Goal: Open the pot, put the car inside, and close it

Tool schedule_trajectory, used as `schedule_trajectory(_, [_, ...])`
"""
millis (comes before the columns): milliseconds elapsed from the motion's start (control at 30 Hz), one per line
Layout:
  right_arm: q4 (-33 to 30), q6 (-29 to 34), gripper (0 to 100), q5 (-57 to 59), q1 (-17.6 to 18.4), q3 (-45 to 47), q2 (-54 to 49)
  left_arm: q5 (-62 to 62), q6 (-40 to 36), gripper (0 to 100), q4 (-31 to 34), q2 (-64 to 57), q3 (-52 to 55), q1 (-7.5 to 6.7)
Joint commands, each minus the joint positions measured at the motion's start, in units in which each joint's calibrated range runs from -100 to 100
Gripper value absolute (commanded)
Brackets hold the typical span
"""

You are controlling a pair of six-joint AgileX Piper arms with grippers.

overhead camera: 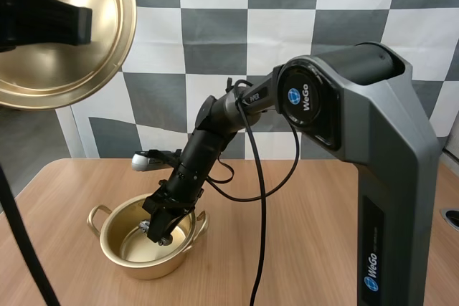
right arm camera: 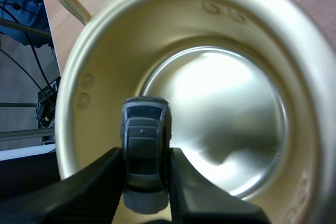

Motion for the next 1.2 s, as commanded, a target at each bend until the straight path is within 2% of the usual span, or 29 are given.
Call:
schedule_trajectory(0, [0.1,-0.3,0,0.1,0.5,-0.1,0.0,0.0,-0.1,0,0.0,0.0,0.0,0.0])
schedule_trajectory(367, [-1.2,-0.6,0,-0.5,4.3,-0.1,0.0,0.0,-0.1,0,0.2,0.0,0.0,0.05])
schedule_trajectory(733, [-3.5,1.6,0,-8.7,4.4,-0.1,0.0,0.0,-0.1,0,0.2,0.0,0.0,0.05])
schedule_trajectory(1167, [-3.8,1.3,0,-9.2,4.4,-0.2,0.0,0.0,-0.1,0,0.2,0.0,0.0,0.05])
